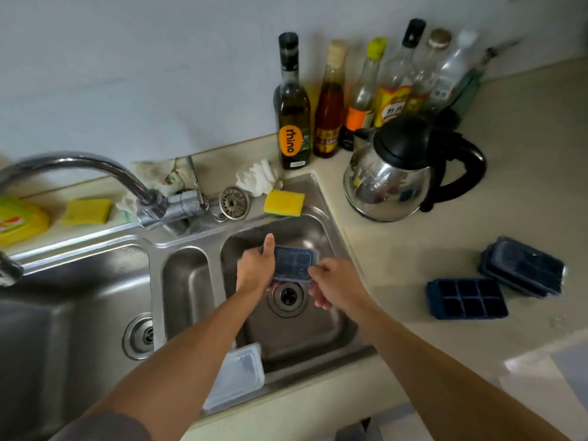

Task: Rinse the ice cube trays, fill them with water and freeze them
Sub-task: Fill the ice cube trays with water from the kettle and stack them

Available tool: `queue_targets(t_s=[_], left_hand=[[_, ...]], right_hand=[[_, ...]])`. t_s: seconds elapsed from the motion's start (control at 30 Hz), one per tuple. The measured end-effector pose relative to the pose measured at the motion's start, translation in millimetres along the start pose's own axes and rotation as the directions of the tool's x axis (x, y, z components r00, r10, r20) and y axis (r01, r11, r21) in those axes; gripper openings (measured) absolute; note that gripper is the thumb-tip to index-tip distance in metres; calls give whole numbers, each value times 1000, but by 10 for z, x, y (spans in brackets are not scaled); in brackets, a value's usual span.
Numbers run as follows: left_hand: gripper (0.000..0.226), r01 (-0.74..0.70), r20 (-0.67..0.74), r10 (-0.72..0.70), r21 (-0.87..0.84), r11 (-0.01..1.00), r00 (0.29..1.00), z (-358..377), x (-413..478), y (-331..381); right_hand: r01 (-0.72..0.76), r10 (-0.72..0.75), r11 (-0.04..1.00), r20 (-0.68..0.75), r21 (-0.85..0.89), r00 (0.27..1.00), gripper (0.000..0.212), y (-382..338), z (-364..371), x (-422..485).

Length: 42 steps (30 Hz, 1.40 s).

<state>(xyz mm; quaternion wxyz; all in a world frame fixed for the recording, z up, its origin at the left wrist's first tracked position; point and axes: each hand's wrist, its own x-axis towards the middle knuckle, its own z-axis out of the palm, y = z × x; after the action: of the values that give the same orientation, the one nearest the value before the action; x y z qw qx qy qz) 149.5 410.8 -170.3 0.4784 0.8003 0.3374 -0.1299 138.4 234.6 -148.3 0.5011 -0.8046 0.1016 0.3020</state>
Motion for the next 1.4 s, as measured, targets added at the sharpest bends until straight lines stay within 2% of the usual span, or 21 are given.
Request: queue_targets(t_s=[0.13,0.23,0.33,0.47,0.6,0.77,0.87,1.0,1.13,1.2,1.3,1.4], left_hand=[[63,-58,37,58,8,998,998,-116,-237,442],[61,-124,106,125,-13,992,987,-87,-460,735],[55,-200,127,205,-49,979,970,-39,-688,976],[59,-193,152,200,-62,979,968,-50,-831,1189],[59,-274,148,280,-55,960,949,-87,-902,1309],[60,-212,258,210,-20,977,943,-199,-953,1430],[65,-253,267,242,8,967,933,-249,-935,1495],[64,-412,153,392,135,901,907,-256,-878,1509],[40,-546,139,538,384,745,832,-318,-832,1487],[22,-545,153,547,483,685,823,-360,-808,1500],[37,-556,179,556,528,642,812,-442,-779,1536],[35,-569,186,571,538,622,799,-508,-731,1524]], right_hand=[[61,-68,997,-160,-48,985,57,-349,-381,-256],[49,-61,997,-188,-65,980,72,-626,-584,-322],[30,-35,999,-230,-24,973,71,-770,-719,-363],[146,-166,986,-362,-81,917,67,-790,-822,-401],[200,-223,975,-407,-99,886,53,-849,-863,-437],[188,-217,976,-474,-110,853,47,-915,-871,-420],[196,-205,978,-468,-67,860,50,-951,-884,-409],[196,-205,978,-437,-67,876,55,-986,-844,-417],[145,-153,988,-451,-53,879,53,-1019,-751,-468],[132,-119,991,-478,-6,870,53,-1038,-683,-484],[172,-143,985,-530,5,836,51,-1056,-583,-515],[191,-181,981,-519,-34,835,43,-1102,-504,-562]])
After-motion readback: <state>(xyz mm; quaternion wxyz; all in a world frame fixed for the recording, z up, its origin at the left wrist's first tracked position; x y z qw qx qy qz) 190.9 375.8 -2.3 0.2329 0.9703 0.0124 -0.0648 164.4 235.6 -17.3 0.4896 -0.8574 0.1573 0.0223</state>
